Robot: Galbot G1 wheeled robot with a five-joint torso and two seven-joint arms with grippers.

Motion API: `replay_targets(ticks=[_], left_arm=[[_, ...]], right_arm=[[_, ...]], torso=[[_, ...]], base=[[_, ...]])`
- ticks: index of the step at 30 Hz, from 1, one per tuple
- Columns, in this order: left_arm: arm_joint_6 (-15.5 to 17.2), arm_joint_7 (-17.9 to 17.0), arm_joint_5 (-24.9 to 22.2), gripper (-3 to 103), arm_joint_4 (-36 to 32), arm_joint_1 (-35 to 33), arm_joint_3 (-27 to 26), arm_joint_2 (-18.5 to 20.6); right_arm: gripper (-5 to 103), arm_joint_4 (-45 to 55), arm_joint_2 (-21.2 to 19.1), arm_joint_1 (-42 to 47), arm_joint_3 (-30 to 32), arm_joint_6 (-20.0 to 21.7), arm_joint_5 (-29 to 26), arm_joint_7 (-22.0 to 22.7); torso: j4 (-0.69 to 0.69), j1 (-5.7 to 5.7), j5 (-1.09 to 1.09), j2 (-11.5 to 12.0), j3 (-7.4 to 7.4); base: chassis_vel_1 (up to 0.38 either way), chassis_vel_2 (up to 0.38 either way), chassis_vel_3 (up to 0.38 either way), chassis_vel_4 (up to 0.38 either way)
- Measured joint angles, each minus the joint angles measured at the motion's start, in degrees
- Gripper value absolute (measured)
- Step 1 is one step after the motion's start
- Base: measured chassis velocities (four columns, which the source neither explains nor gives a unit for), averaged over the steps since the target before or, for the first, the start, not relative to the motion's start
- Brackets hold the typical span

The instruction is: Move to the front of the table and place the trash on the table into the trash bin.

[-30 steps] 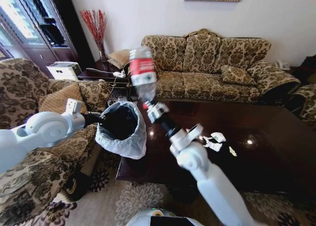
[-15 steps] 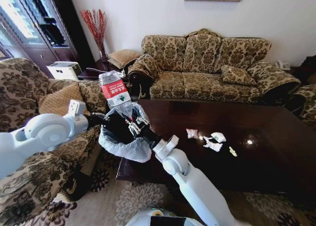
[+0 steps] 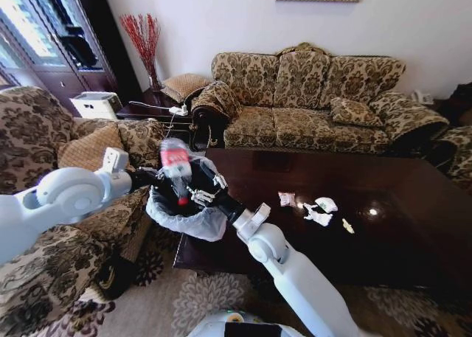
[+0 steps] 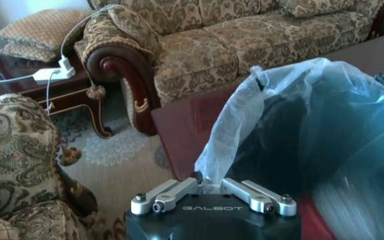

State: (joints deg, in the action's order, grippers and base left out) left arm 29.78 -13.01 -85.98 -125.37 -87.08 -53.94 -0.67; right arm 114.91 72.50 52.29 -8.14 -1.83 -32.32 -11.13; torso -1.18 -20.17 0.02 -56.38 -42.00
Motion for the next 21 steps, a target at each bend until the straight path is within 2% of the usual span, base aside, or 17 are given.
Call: replay_targets(ticks=[2, 8, 11, 12, 15, 16, 18, 21], left_arm=[[-0.05, 0.04, 0.05, 0, -0.14, -0.07, 0.02, -0.23], [-0.02, 0.03, 0.06, 0, -0.04, -0.10, 0.05, -0.20], [0.36, -1.93, 0.03, 0, 1.12, 0.13, -0.05, -0.21], [0.36, -1.93, 0.03, 0, 1.12, 0.13, -0.05, -0.21], [0.72, -4.28, 0.03, 0, 0.88, 0.26, -0.22, -2.34], [0.72, -4.28, 0.03, 0, 0.88, 0.26, -0.22, -2.34], [0.83, -5.29, 0.11, 0, -0.22, 0.14, -0.24, -4.21], [0.96, -5.68, 0.30, 0, -1.49, -0.23, -0.23, -5.34]], right_arm=[[98, 1.14, -0.87, 1.21, 1.23, -0.39, -0.87, -0.57], [100, 5.79, -1.80, 5.76, 7.20, -2.40, -2.91, -0.22], [100, 9.32, -3.41, 13.64, 15.72, -3.17, -2.39, 6.64], [100, 9.32, -3.41, 13.64, 15.72, -3.17, -2.39, 6.64], [100, 7.43, -4.92, 21.56, 24.91, 0.58, -3.54, 14.44], [100, 7.43, -4.92, 21.56, 24.91, 0.58, -3.54, 14.44], [100, 3.83, -6.00, 23.42, 27.54, 3.39, -5.81, 19.03], [100, 0.65, -6.40, 23.58, 28.21, 5.23, -5.79, 21.86]], torso=[[-0.01, 0.00, -0.02, 0.00, 0.00], [-0.01, 0.00, -0.01, 0.00, 0.00], [0.00, 0.00, -0.01, 0.00, 0.00], [0.00, 0.00, -0.01, 0.00, 0.00], [0.02, 0.01, -0.02, 0.00, 0.00], [0.02, 0.01, -0.02, 0.00, 0.00], [0.00, 0.01, -0.01, 0.00, 0.01], [-0.02, 0.01, -0.02, 0.00, 0.01]], base=[[0.000, 0.000, 0.000, 0.000], [0.000, 0.000, 0.000, 0.000], [0.000, 0.000, 0.000, 0.000], [0.000, 0.000, 0.000, 0.000], [0.000, 0.000, 0.000, 0.000], [0.000, 0.000, 0.000, 0.000], [0.000, 0.000, 0.000, 0.000], [0.000, 0.000, 0.000, 0.000]])
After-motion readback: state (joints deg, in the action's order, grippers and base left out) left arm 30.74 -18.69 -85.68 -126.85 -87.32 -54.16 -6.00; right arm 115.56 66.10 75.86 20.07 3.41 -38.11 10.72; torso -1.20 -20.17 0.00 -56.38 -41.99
